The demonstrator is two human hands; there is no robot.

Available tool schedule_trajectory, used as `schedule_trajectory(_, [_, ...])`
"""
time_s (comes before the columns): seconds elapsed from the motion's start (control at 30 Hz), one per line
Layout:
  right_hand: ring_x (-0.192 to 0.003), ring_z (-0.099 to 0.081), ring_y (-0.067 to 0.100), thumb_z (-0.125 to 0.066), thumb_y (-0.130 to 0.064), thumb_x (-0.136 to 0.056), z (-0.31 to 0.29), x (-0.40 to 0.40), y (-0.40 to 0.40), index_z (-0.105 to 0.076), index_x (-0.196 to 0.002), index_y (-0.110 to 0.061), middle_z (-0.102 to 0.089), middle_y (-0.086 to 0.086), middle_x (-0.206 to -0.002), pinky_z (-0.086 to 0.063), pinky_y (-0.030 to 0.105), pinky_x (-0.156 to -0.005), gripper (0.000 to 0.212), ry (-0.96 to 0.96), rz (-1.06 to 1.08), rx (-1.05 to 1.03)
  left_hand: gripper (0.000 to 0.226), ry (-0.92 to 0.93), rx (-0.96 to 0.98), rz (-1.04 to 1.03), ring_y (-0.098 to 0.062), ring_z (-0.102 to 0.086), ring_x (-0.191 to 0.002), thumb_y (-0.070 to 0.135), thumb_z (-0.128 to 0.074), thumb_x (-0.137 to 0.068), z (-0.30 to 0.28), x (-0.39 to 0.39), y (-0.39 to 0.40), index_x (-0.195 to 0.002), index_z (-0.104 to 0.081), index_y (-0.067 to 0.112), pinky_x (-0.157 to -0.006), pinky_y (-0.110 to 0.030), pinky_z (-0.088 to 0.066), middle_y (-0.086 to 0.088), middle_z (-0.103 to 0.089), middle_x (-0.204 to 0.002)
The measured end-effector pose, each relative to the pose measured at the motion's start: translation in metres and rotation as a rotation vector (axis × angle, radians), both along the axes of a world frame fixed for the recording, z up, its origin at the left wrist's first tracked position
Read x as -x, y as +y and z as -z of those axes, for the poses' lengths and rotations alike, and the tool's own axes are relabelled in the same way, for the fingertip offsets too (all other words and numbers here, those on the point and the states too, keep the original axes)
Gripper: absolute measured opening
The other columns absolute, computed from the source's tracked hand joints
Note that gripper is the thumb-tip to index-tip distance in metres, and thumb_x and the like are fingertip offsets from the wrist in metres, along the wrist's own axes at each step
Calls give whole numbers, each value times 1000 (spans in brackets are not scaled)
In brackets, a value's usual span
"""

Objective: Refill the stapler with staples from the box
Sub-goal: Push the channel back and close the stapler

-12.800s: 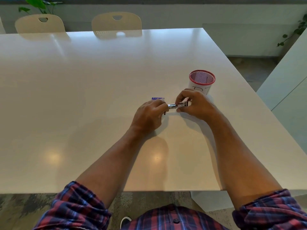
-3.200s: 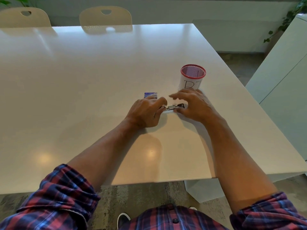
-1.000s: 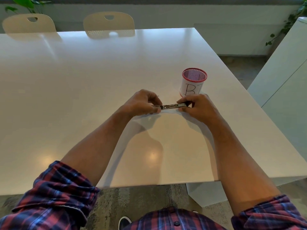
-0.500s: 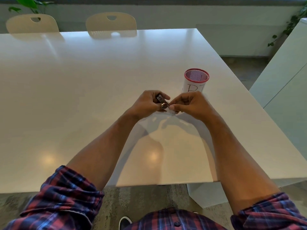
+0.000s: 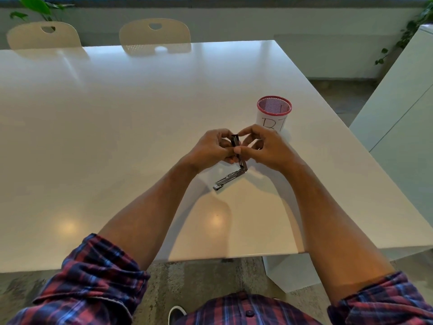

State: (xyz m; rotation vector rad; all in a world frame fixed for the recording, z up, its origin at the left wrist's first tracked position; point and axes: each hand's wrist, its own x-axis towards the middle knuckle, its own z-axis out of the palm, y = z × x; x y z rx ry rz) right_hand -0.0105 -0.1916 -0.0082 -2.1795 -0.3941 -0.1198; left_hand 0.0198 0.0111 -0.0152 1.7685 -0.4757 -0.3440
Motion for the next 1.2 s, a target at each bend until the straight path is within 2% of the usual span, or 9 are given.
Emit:
schedule_trajectory(0.13, [-77,-69,8,-80,-33,-87,-6,1,6,-74,-108,-20,-74,-7,-96,-55,20,-69,25,-114,21,81,21,-101,-83,-9,-28,-78,-81,4,-75,-90,-3,2,0,-106,-67,-7,-65,-30,-62,-16,-79,-87])
schedule_trajectory(0.27, [-72,-72,7,-75,-25,-88,-9,4,13,-79,-93,-18,-76,-9,-79,-61,31,-72,10,-138,106,75,17,-141,-169,-6,-20,-76,-79,12,-79,-87,-3,3,3,-102,-76,4,-72,-34,-62,-8,-80,-87])
schedule_trajectory(0.37, [-67,-72,10,-75,-25,-88,-8,2,13,-80,-90,-15,-75,-5,-74,-62,34,-71,11,-121,224,42,39,-166,-332,62,-12,-75,-86,38,-91,-73,-3,7,9,-105,-76,21,-84,-37,-62,3,-79,-93])
schedule_trajectory(0.43, [-66,-74,12,-75,-28,-89,-6,1,12,-80,-93,-13,-76,-2,-75,-64,33,-72,16,-87,278,10,50,-167,-446,99,-7,-71,-82,48,-94,-65,-4,12,13,-106,-75,27,-81,-34,-62,7,-76,-94])
schedule_trajectory(0.57, [-63,-75,12,-74,-27,-91,-4,-2,7,-78,-97,-8,-76,0,-76,-65,33,-70,20,21,398,-167,56,-222,-554,143,-4,-66,-79,51,-93,-64,-8,21,13,-110,-72,28,-72,-21,-55,10,-71,-94])
schedule_trajectory(0.73, [-61,-76,17,-76,-25,-89,-1,-4,2,-77,-87,-8,-77,6,-73,-66,40,-69,17,101,520,-292,34,-234,-491,89,-2,-70,-68,26,-88,-76,-8,27,14,-107,-74,20,-68,-19,-56,7,-76,-85])
schedule_trajectory(0.83, [-60,-76,19,-75,-22,-88,-2,-2,-1,-76,-86,-7,-77,7,-70,-66,40,-68,15,124,542,-319,24,-287,-468,41,-7,-73,-67,14,-79,-80,-8,26,16,-104,-76,16,-74,-26,-61,6,-77,-81])
schedule_trajectory(1.03, [-58,-75,16,-76,-22,-87,-3,2,-2,-78,-89,-8,-77,4,-72,-66,40,-66,15,69,541,-253,16,-337,-374,-153,-15,-75,-69,12,-74,-79,-8,21,20,-91,-78,20,-80,-39,-63,0,-77,-79])
schedule_trajectory(1.2, [-68,-75,5,-79,-33,-85,-6,6,8,-82,-97,-14,-79,-3,-82,-64,31,-77,23,-57,484,-125,14,-364,-223,-281,-13,-76,-73,14,-82,-81,-12,19,12,-95,-78,15,-78,-39,-65,1,-78,-81])
